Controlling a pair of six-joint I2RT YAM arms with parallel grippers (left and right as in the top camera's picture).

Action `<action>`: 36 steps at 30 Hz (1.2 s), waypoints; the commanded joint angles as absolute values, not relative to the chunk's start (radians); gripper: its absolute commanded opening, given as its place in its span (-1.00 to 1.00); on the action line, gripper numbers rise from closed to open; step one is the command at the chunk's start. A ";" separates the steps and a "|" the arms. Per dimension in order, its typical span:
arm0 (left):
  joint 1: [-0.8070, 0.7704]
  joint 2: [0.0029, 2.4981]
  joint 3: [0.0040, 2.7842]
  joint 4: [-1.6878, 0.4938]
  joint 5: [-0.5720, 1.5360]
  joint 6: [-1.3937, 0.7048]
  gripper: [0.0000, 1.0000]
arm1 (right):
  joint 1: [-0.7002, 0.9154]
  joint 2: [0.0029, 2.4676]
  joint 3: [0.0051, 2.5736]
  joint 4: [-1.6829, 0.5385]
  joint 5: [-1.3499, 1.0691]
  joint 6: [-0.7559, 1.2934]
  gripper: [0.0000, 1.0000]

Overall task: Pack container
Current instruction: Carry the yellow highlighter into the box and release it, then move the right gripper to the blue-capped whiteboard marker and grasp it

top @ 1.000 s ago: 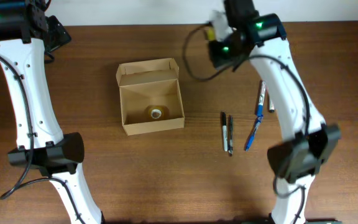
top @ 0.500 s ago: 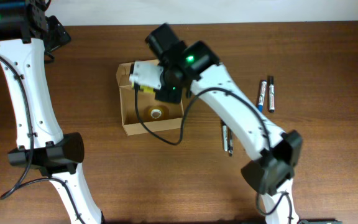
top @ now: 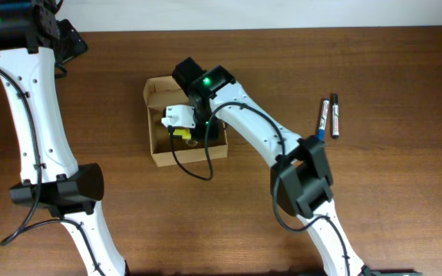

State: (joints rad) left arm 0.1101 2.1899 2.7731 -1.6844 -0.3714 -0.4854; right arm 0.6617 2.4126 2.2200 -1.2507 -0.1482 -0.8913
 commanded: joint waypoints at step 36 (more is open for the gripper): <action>0.114 2.160 2.783 -1.687 -0.379 -0.469 1.00 | 0.200 2.095 2.416 -1.435 0.026 0.345 0.32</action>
